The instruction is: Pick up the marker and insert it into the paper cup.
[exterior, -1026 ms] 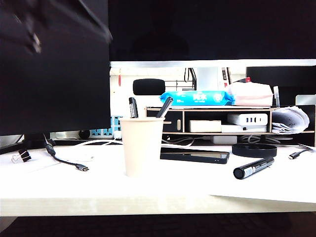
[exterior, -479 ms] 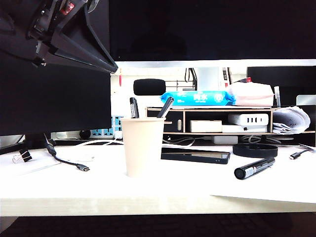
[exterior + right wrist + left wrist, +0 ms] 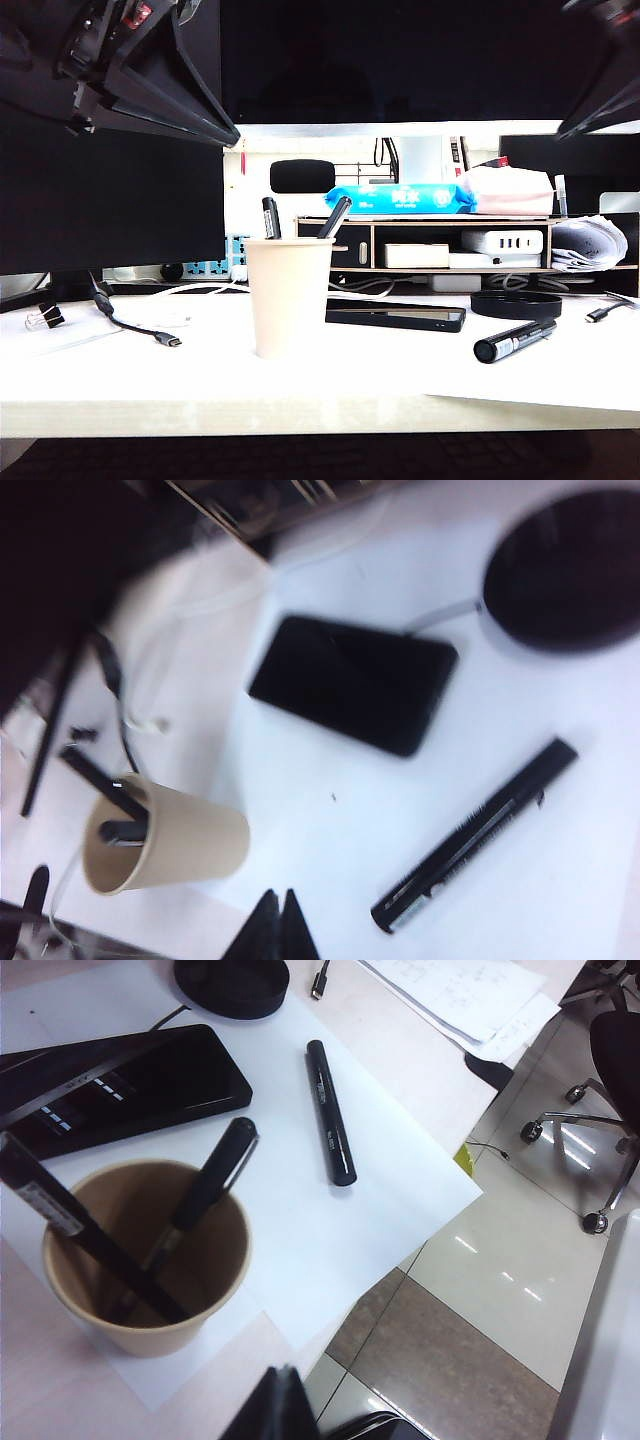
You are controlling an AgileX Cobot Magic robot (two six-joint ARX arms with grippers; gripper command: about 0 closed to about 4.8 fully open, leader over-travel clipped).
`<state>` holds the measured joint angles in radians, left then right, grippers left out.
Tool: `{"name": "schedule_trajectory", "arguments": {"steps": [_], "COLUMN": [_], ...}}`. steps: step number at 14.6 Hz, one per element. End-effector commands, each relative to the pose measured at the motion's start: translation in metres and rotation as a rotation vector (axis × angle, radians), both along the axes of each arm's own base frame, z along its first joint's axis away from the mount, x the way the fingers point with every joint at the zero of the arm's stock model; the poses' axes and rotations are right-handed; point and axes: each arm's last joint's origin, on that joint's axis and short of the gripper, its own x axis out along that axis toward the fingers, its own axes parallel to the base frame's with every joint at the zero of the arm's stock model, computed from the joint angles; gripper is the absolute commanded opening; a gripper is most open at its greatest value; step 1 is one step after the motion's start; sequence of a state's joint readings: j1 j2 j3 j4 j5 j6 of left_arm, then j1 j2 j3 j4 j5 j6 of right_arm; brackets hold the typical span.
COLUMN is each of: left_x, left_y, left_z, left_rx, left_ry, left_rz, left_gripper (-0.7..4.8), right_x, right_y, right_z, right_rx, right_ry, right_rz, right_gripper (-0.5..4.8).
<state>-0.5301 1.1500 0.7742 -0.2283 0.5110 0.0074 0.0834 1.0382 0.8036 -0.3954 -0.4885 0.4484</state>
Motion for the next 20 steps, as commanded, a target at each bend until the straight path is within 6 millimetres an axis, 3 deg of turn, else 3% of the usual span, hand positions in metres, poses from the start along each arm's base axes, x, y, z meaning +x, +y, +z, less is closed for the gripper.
{"name": "schedule_trajectory", "arguments": {"steps": [1, 5, 10, 14, 16, 20], "left_x": [0.001, 0.001, 0.001, 0.001, 0.001, 0.001], "left_y": [0.000, 0.000, -0.001, -0.001, -0.001, -0.001], "left_z": [0.003, 0.003, 0.004, 0.004, 0.004, 0.004], "left_rx": [-0.010, -0.007, -0.016, -0.015, -0.016, -0.016], "left_ry": [-0.017, -0.023, -0.039, -0.038, -0.038, -0.039], "left_rz": [-0.006, -0.010, -0.010, -0.009, -0.010, -0.009], "left_gripper": [-0.05, -0.05, -0.05, -0.05, -0.05, -0.05], "right_x": [0.029, 0.060, 0.076, 0.084, 0.087, 0.090], "right_y": [0.006, 0.009, 0.042, 0.055, 0.056, 0.056], "right_z": [0.010, 0.003, -0.030, -0.051, -0.052, -0.052], "right_rx": [-0.019, -0.057, -0.184, -0.261, -0.266, -0.269], "right_ry": [0.198, 0.408, 0.605, 0.643, 0.619, 0.595], "right_rz": [0.026, -0.004, 0.003, -0.003, -0.011, -0.019], "right_gripper": [-0.04, -0.04, -0.04, 0.01, 0.61, 0.67]}}
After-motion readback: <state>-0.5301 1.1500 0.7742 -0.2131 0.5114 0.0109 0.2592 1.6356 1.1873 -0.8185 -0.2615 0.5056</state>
